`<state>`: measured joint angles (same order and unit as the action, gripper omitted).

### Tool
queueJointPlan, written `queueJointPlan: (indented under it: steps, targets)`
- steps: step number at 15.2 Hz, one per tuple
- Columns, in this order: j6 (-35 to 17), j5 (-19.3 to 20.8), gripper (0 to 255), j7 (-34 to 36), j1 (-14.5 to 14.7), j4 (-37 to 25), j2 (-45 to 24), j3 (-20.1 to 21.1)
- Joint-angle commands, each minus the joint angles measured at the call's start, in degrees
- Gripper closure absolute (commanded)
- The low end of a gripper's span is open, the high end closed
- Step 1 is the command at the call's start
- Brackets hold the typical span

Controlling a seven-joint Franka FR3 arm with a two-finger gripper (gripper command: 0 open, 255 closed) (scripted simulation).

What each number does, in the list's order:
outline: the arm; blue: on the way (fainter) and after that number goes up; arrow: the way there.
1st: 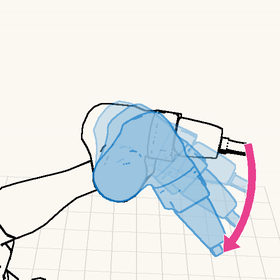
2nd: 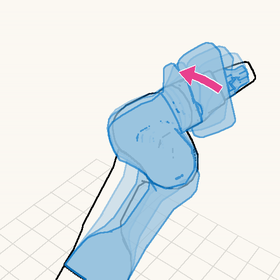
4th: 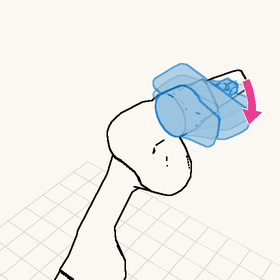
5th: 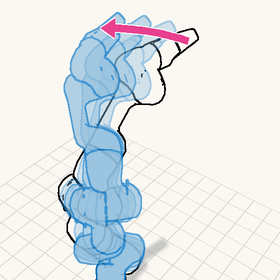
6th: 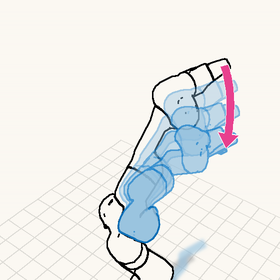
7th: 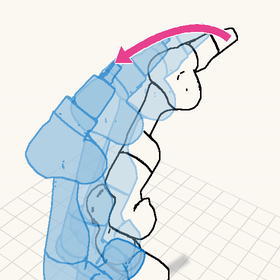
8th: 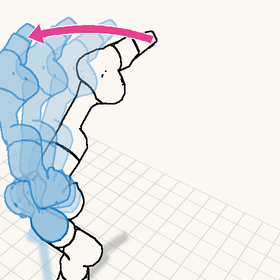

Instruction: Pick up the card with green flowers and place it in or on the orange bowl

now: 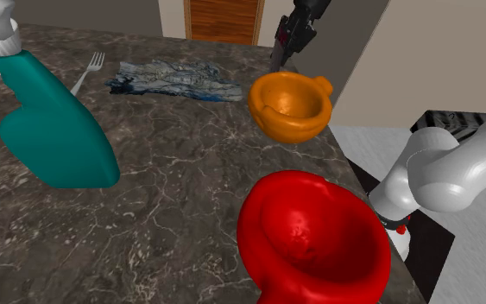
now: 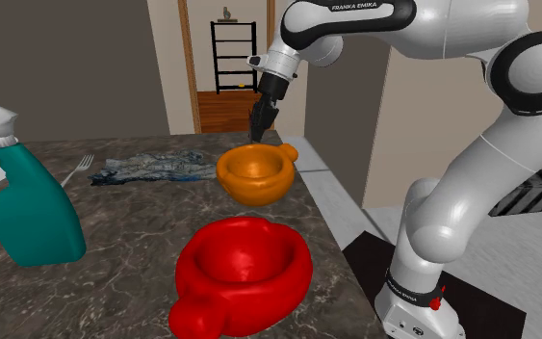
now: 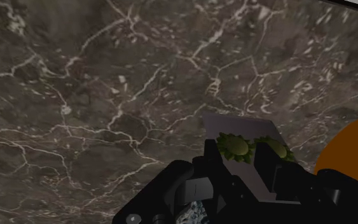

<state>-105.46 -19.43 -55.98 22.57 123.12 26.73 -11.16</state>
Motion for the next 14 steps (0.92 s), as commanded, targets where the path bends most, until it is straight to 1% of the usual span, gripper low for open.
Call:
queueJointPlan:
  steps: [1,8,14]
  targets:
    - [0.0,0.01,255,0.0,0.0,0.01,-0.01,0.0]
    - [-0.01,0.01,255,0.0,0.0,0.02,-0.01,0.0]
    - [4.17,0.27,255,1.49,0.13,-5.09,-0.7,-0.08]
